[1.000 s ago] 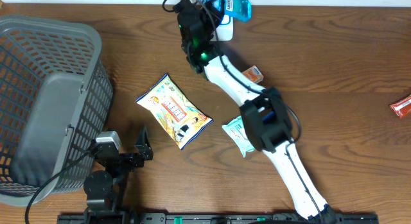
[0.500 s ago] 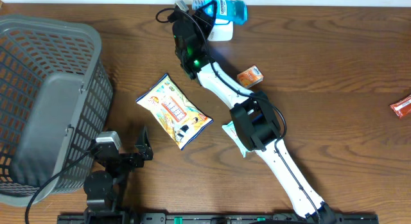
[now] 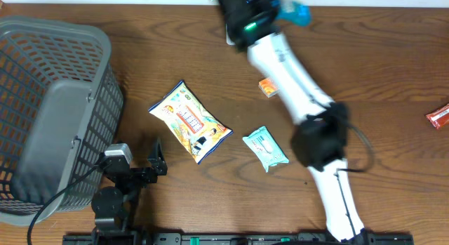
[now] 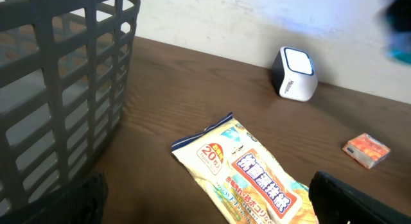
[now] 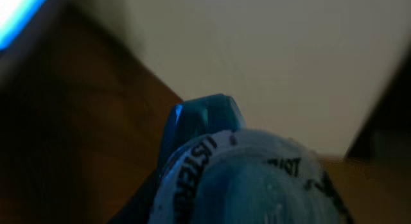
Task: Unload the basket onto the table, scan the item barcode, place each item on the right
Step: 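Carry the bottle to the table's right edge and release it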
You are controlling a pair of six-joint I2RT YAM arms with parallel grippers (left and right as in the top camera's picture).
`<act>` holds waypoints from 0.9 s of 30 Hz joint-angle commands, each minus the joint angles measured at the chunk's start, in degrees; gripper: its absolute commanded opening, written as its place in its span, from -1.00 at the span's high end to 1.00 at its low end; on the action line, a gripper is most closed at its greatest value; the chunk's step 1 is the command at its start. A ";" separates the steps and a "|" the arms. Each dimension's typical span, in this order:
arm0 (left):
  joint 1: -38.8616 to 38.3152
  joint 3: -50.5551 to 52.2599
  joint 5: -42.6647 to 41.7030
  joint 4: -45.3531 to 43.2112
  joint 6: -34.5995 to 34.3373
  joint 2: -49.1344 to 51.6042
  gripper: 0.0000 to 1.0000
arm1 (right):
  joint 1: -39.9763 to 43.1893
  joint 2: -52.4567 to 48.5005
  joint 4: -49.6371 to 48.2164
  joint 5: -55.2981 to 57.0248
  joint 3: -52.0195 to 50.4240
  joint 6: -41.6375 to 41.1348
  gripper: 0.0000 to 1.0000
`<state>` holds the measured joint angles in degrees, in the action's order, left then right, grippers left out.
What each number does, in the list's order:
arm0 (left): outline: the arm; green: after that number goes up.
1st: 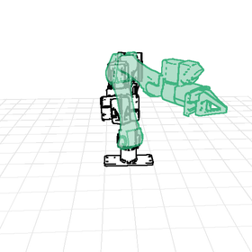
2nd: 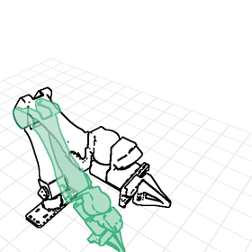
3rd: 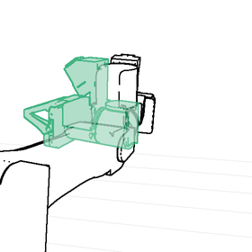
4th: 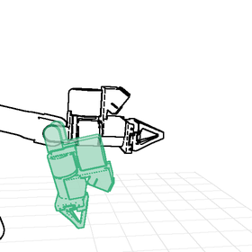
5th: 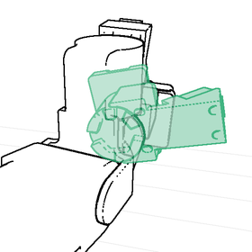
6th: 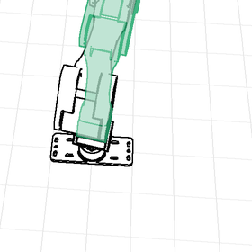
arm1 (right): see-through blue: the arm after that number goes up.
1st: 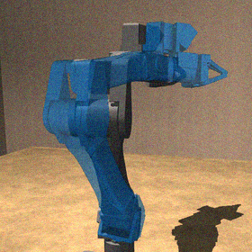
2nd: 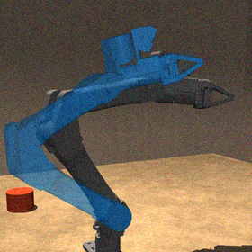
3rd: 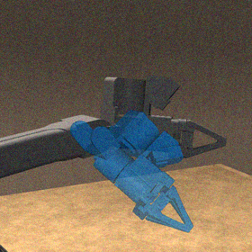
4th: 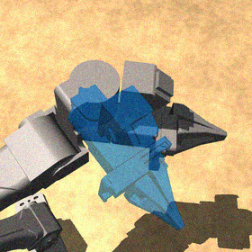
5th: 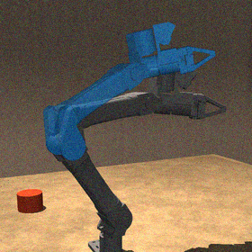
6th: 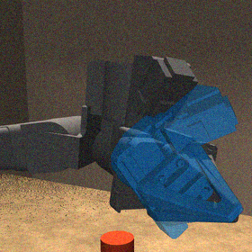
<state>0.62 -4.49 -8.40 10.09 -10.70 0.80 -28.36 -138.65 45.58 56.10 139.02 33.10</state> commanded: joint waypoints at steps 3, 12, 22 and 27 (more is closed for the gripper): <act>-0.22 0.90 0.13 1.42 -0.57 -0.20 -1.00 | 13.03 5.05 9.38 -10.69 1.51 -14.97 0.97; -0.22 0.90 0.13 1.42 -0.55 -0.20 -1.00 | 29.79 4.44 5.66 -14.34 -14.43 -14.53 0.97; -0.22 0.90 0.13 1.42 -0.57 -0.20 -1.00 | 44.68 4.44 -13.49 -6.73 -33.29 -7.28 0.86; -0.22 0.90 0.13 1.42 -0.55 -0.20 -1.00 | 50.66 4.44 -15.13 -10.64 -35.43 -9.62 0.28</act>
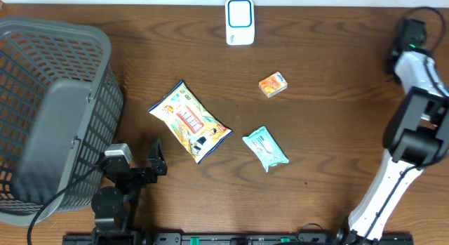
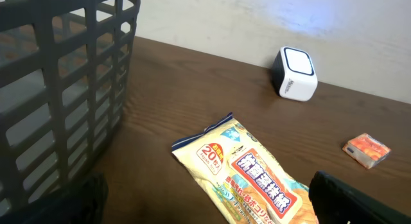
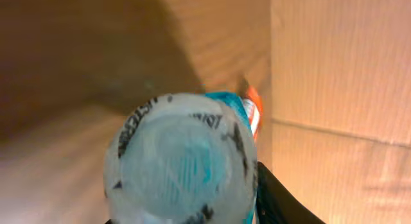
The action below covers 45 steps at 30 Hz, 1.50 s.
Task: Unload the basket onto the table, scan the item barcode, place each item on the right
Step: 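Carry the bottle to the table's right edge and release it, then move the right gripper to the small orange box and grasp it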
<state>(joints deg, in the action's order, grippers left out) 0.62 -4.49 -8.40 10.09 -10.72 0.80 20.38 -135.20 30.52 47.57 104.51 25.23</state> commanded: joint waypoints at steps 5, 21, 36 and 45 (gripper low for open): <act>-0.22 0.90 0.13 1.42 -0.55 -0.20 -1.00 | 3.65 1.07 0.52 -2.12 -0.79 -6.62 -0.32; -0.22 0.90 0.13 1.42 -0.55 -0.20 -1.00 | -17.94 25.42 14.99 -46.40 -0.70 -20.06 -0.98; -0.22 0.90 0.13 1.42 -0.55 -0.20 -1.00 | -43.21 25.42 20.98 -41.38 -16.87 -19.26 -0.96; -0.22 0.90 0.13 1.42 -0.55 -0.20 -1.00 | -43.10 25.49 13.94 -51.52 -23.15 -70.34 -0.99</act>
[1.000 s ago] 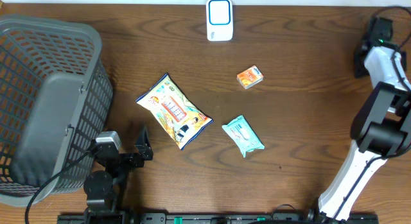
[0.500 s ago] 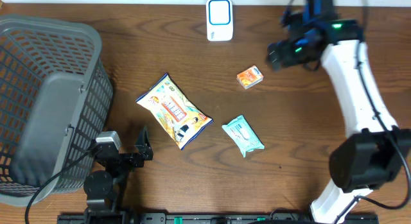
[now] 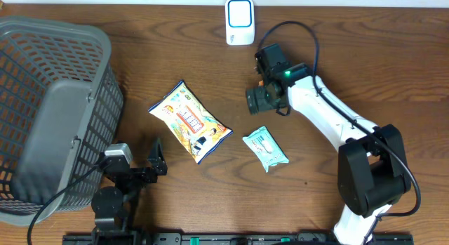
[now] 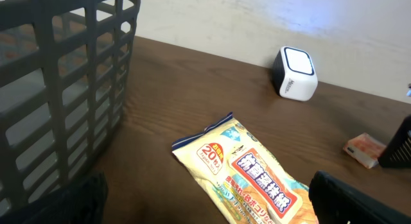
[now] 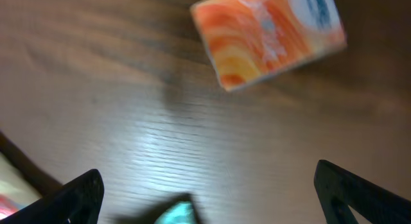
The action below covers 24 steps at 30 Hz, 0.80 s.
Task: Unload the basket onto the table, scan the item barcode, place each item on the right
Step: 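Move the right gripper to the small orange box and grasp it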
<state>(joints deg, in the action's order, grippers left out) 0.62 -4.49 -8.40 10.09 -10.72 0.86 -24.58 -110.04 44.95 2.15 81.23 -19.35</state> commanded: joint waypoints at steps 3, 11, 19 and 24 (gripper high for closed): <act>-0.22 0.90 0.13 1.42 -0.55 -0.26 -1.00 | 3.67 0.33 -3.13 -9.57 0.13 -34.86 -0.99; -0.22 0.90 0.13 1.42 -0.52 -0.26 -1.00 | 5.49 0.20 -5.90 -2.84 -1.81 -43.98 -0.22; -0.22 0.90 0.13 1.42 -0.55 -0.26 -1.00 | 6.08 0.20 -11.39 1.84 -1.86 -43.87 -0.03; -0.22 0.90 0.13 1.42 -0.55 -0.26 -1.00 | 6.69 -0.52 -11.65 1.88 -1.86 -44.06 -0.16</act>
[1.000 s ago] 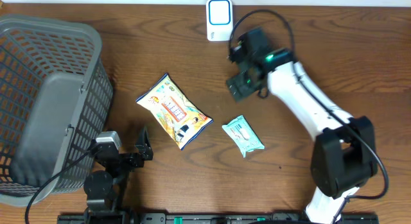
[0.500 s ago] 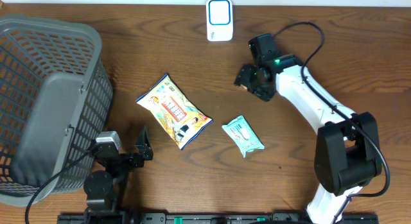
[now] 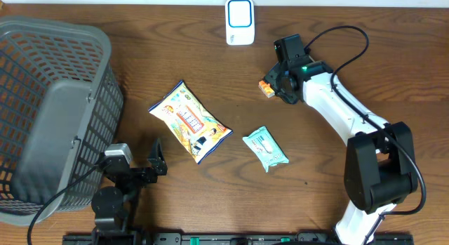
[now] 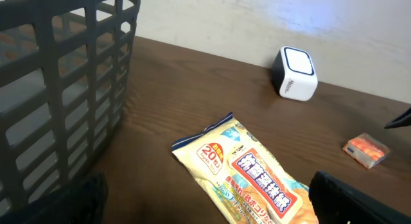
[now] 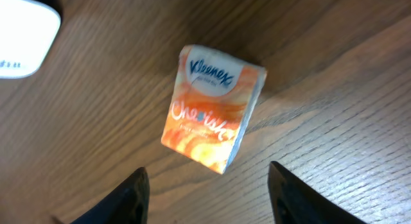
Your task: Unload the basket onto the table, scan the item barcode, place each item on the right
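Observation:
A small orange Kleenex tissue pack (image 5: 212, 108) lies flat on the wooden table, a little right of and nearer than the white barcode scanner (image 3: 239, 21). My right gripper (image 5: 209, 201) hangs open just above the pack (image 3: 266, 88), its fingers (image 5: 131, 195) spread wider than the pack and not touching it. A corner of the scanner (image 5: 22, 38) shows at the wrist view's upper left. My left gripper (image 4: 205, 214) rests open low at the table's front left, holding nothing.
A yellow snack bag (image 3: 189, 121) lies mid-table and a teal wipes pack (image 3: 265, 148) lies to its right. A grey slatted basket (image 3: 49, 111) fills the left side. The left wrist view shows the bag (image 4: 250, 176), the scanner (image 4: 294, 74) and the orange pack (image 4: 366, 150).
My right gripper has moved right and toward the back of the table. The orange pack, which was at the top edge of its view, now lies centred ahead of the open fingers. The left arm is unchanged.
My right gripper was shut on a blue bottle up by the scanner. Then it held the bottle at the far right edge of the table. Later it was open and empty beside the orange pack, the bottle gone from view, and now it hovers over that pack.

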You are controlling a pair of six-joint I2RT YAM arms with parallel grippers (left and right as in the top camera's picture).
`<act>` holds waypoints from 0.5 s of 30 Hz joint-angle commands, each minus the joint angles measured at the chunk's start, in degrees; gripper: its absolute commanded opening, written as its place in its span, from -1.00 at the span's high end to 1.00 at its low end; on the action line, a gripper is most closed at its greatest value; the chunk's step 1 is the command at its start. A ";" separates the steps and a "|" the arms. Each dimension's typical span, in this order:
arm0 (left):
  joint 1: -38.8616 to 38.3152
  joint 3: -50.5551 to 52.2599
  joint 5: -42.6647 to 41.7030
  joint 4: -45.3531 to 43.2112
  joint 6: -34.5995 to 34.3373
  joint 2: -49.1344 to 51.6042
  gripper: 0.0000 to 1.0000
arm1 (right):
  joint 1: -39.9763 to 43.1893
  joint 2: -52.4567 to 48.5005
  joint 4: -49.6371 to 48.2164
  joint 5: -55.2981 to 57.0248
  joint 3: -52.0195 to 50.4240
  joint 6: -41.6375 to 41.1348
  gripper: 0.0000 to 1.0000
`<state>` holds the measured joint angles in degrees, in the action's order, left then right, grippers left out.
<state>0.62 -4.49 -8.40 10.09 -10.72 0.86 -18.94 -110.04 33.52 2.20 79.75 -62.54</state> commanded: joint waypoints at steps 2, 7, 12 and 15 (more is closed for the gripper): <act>-0.22 0.90 0.13 1.42 -0.55 -0.26 -1.00 | 1.36 -1.68 -0.57 1.77 -0.37 -0.87 -0.16; -0.22 0.90 0.11 1.42 -0.52 -0.26 -1.00 | 2.56 -6.34 -4.28 0.48 -0.37 -0.87 -0.16; -0.22 0.90 0.13 1.42 -0.55 -0.26 -1.00 | 3.96 -11.02 -7.58 -3.30 -0.37 -0.87 0.22; -0.22 0.90 0.13 1.42 -0.55 -0.26 -1.00 | 4.07 -12.85 -5.90 -3.43 -0.37 -0.85 0.86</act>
<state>0.62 -4.49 -8.38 10.09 -10.72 0.86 -15.29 -119.59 25.61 -0.75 79.81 -63.35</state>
